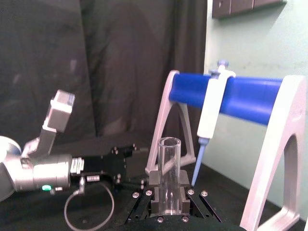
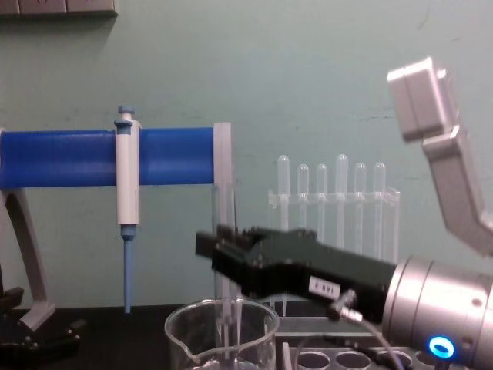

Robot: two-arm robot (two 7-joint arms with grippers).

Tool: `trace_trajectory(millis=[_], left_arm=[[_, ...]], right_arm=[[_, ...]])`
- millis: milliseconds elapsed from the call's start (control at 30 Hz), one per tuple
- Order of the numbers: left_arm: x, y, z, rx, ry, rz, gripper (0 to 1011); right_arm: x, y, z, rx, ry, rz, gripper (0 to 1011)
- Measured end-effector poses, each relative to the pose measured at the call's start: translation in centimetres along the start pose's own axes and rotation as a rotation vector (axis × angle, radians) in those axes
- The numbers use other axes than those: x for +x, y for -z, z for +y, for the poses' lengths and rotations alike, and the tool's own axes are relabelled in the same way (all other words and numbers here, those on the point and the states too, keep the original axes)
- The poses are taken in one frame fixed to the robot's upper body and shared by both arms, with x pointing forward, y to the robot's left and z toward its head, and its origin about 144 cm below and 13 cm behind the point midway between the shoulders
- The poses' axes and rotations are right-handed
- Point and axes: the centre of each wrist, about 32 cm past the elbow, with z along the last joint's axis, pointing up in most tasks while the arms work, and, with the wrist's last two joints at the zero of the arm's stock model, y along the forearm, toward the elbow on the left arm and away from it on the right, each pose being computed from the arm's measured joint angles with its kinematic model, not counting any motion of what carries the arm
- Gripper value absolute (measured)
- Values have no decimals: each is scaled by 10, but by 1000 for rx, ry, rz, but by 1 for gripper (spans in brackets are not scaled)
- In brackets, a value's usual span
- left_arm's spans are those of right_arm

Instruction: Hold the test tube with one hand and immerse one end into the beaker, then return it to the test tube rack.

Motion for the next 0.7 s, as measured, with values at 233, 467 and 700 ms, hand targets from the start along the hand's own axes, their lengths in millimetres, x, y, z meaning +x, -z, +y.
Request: trace_trajectory(millis=[233, 467, 700], left_arm=[[0, 0, 0, 0, 0, 0, 1000], [0, 0, 0, 0, 0, 0, 1000], [0, 0, 0, 0, 0, 0, 1000]], right_arm=[[1, -29, -3, 72, 3, -19, 226], [1, -76, -12, 150, 2, -66, 226], [-2, -109, -40, 167, 53, -120, 226]])
